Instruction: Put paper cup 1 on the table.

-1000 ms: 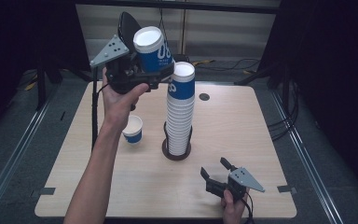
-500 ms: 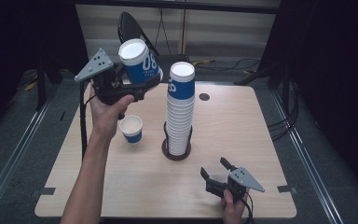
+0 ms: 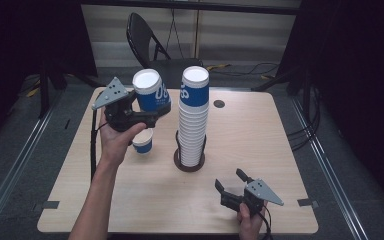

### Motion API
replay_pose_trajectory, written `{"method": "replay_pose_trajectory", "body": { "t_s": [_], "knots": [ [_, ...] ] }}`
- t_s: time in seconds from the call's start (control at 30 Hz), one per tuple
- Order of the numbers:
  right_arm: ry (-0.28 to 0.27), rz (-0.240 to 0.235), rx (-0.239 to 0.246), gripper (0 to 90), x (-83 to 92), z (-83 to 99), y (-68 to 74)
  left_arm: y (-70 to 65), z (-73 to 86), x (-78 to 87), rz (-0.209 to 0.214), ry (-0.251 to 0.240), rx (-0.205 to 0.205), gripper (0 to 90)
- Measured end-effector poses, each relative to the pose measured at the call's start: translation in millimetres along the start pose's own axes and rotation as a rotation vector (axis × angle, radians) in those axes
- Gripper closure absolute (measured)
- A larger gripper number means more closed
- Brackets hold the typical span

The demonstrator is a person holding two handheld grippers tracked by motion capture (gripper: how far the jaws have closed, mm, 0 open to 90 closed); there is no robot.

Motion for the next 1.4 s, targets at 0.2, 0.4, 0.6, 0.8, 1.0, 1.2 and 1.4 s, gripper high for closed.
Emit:
{"method": "replay_pose_trajectory", "body": {
  "t_s": [0.2, 0.4, 0.6, 0.8, 1.0, 1.2, 1.4],
  "knots": [
    [0.009, 0.0, 0.005, 14.0, -0.7, 0.1, 0.4, -1.1, 18.4, -1.1, -0.003, 0.026, 0.009, 19.6],
    [0.031, 0.025, -0.007, 14.1, -3.2, -0.2, -0.4, -8.4, 37.6, -4.5, 0.045, 0.053, 0.029, 19.4],
    [0.035, 0.032, 0.0, 14.1, -3.6, -0.1, -0.1, -17.7, 52.3, -7.8, 0.081, 0.064, 0.053, 19.2],
    [0.044, 0.04, 0.025, 14.1, -4.8, 0.0, 3.8, -29.9, 62.6, -10.0, 0.083, 0.093, 0.045, 19.2],
    [0.052, 0.016, 0.053, 15.3, -6.2, 0.3, 9.0, -44.5, 72.9, -10.2, 0.112, 0.088, 0.065, 18.8],
    [0.059, -0.029, 0.079, 19.7, -10.7, 0.6, 26.7, -52.6, 85.4, -13.5, 0.137, 0.114, 0.126, 18.7],
    [0.055, -0.063, 0.113, 25.2, -15.1, -2.4, 46.9, -61.8, 100.8, -19.1, 0.164, 0.149, 0.154, 18.7]
  ]
}}
Point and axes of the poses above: each handheld gripper's, and its own axes: x roughly backward along the jaws, z roughly out of its underside, y roughly to its left, the point moved 5 cm from there along -x, roughly forward along the jaws, and after that the axes turned 9 degrees about y, right-handed, at the moved point
